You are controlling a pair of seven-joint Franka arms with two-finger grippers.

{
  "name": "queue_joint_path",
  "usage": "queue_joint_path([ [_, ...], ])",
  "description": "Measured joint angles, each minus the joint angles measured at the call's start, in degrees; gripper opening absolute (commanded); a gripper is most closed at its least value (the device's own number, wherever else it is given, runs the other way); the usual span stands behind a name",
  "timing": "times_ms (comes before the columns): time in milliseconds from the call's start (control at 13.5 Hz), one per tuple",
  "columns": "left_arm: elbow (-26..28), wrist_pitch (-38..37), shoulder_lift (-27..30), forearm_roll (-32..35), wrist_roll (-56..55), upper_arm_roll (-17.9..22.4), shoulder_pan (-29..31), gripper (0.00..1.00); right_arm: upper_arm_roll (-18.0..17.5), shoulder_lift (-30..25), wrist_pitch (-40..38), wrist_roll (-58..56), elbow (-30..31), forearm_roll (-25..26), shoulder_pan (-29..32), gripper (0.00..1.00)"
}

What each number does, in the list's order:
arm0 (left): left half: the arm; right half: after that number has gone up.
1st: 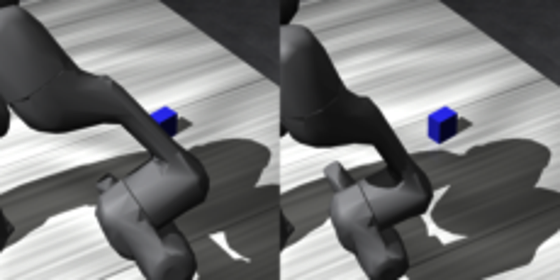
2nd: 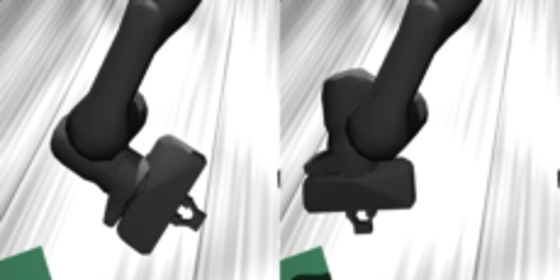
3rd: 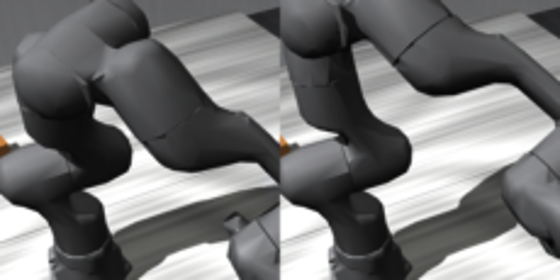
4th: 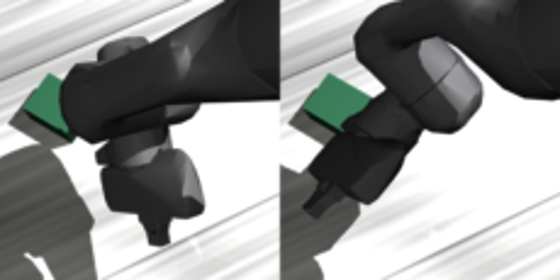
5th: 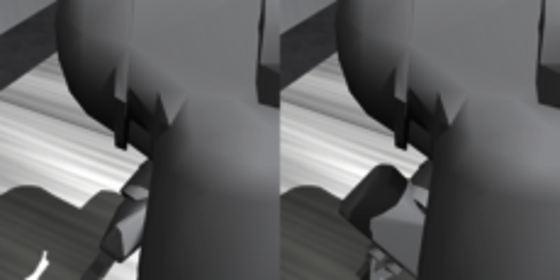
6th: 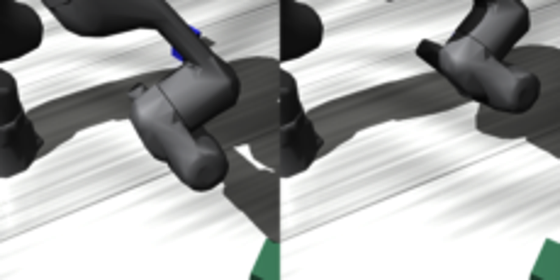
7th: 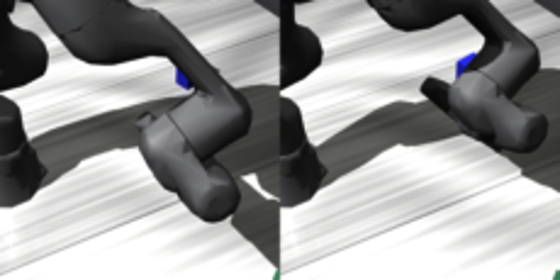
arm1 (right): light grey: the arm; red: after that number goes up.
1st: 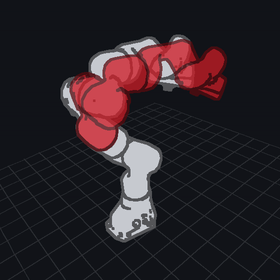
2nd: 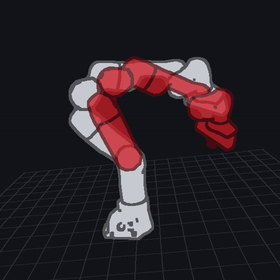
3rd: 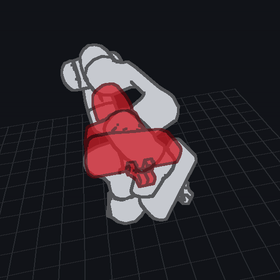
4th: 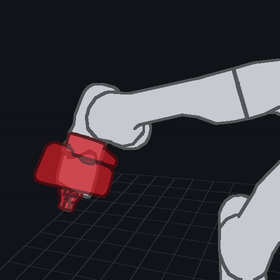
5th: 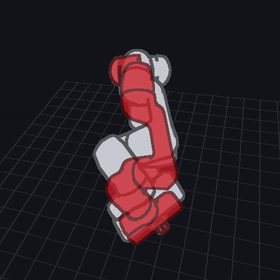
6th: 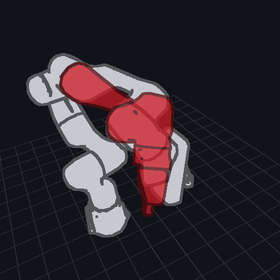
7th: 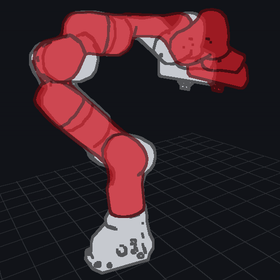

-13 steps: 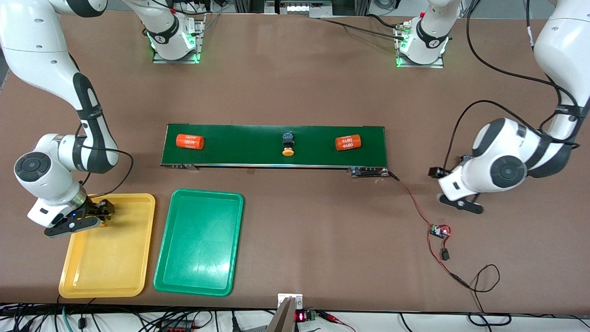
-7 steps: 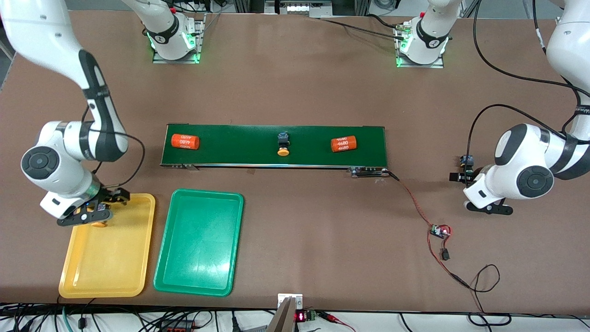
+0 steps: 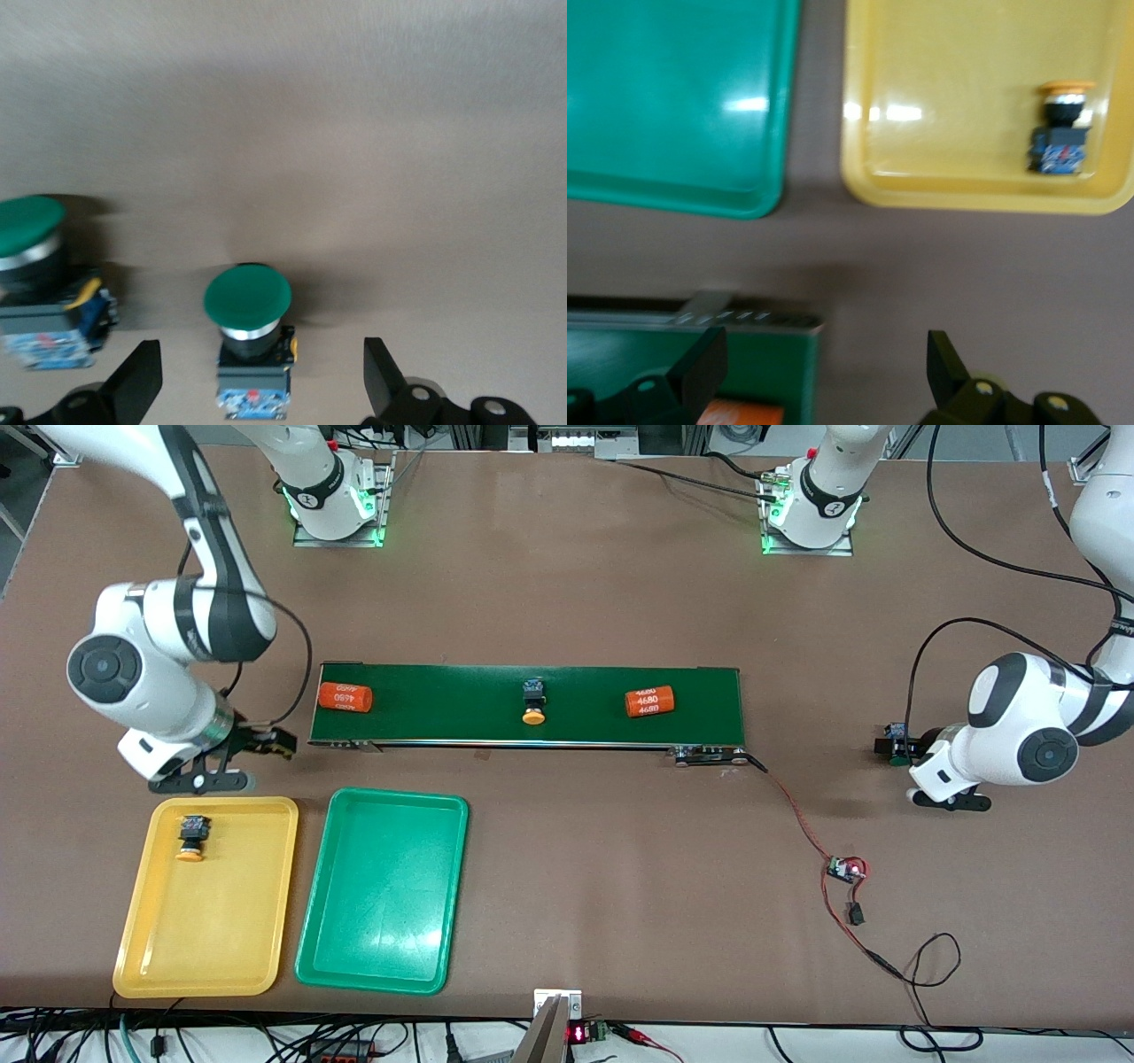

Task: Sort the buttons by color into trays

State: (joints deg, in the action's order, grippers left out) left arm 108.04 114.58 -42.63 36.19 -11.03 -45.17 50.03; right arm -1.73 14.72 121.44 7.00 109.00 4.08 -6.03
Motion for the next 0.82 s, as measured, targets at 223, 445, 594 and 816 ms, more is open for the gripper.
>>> queue_joint_path([
  [223, 2.2, 1.0, 0.0, 0.0, -0.4, 0.0, 0.2, 0.44, -5.8, -4.2, -3.5, 3.1, 0.9, -1.1, -0.1, 1.00],
  [445, 2.2, 1.0, 0.2, 0.0, -0.4, -0.1, 0.2, 0.18, -12.6, -4.9, -4.0, 10.7, 1.6, -1.3, -0.2, 1.00],
  [594, 2.1, 1.0, 0.3, 0.0, -0.4, -0.5, 0.2, 0.16, -17.3, -4.9, -3.9, 16.8, 1.8, -1.3, -0.4, 1.00],
  [816, 1.4, -1.3, 0.3, 0.0, -0.9, -4.2, 0.4, 0.17, -21.4, -4.6, -3.6, 22.5, 2.1, -1.3, -0.7, 1.00],
])
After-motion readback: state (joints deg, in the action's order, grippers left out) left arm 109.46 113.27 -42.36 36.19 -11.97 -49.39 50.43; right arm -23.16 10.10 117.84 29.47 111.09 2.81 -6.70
